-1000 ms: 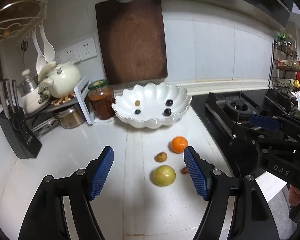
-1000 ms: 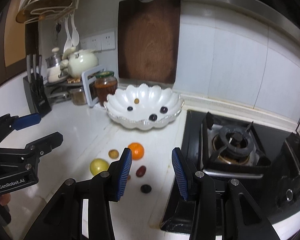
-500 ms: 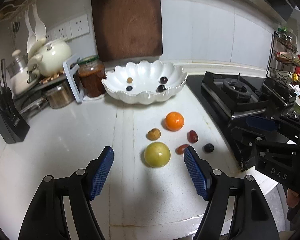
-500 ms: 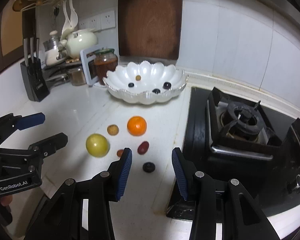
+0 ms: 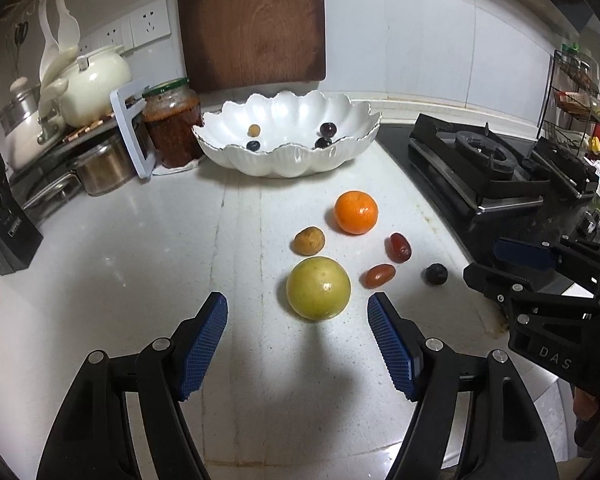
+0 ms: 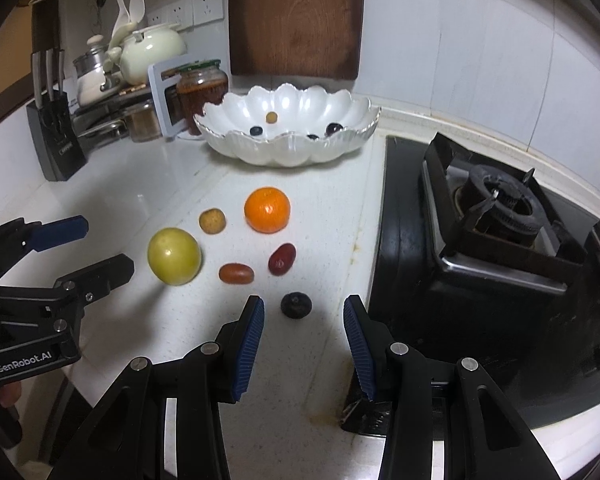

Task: Organize fruits
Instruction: 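Move the left tool to the yellow-green fruit while the right tool moves to a dark plum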

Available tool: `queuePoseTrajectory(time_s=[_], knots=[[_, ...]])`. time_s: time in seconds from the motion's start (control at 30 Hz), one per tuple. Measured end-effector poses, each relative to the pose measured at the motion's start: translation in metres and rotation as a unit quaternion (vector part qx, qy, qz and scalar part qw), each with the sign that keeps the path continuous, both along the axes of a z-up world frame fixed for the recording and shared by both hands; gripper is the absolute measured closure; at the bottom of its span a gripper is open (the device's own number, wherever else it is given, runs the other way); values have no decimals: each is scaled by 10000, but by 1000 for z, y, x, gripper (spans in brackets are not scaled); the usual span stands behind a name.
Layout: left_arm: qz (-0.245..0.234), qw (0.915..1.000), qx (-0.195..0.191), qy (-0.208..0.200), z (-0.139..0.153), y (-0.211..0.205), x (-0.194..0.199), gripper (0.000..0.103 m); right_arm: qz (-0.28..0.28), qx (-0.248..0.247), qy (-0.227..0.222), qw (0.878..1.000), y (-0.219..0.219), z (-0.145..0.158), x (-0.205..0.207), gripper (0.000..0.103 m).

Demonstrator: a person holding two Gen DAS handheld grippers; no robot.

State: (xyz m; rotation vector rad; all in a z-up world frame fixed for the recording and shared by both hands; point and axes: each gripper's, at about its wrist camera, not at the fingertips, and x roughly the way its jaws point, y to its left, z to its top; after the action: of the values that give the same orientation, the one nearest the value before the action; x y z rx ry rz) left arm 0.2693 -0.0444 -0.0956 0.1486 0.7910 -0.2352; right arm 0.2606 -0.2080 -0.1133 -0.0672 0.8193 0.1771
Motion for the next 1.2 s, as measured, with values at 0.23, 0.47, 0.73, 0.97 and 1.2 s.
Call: queuePoseTrajectory(time_s=[0.23, 0.47, 0.73, 0.97, 1.2], knots=[[-88, 9999, -32, 69, -12, -3, 10, 31, 54, -22, 121, 9999, 4, -16, 7, 60], [-104, 9997, -52, 221, -24, -7, 22, 31, 71, -29, 231, 9997, 6, -27, 17, 60], [-131, 9994, -45, 318, -31, -10, 33, 31, 130, -16, 301, 9995, 7, -34, 24, 61], [-129, 9992, -34, 381, -35, -11, 39, 31, 141, 10, 350, 9993, 7, -37, 31, 66], [-182, 9987, -39, 482, -40, -15, 44, 43, 186, 51, 403, 9990, 5, -40, 35, 73]])
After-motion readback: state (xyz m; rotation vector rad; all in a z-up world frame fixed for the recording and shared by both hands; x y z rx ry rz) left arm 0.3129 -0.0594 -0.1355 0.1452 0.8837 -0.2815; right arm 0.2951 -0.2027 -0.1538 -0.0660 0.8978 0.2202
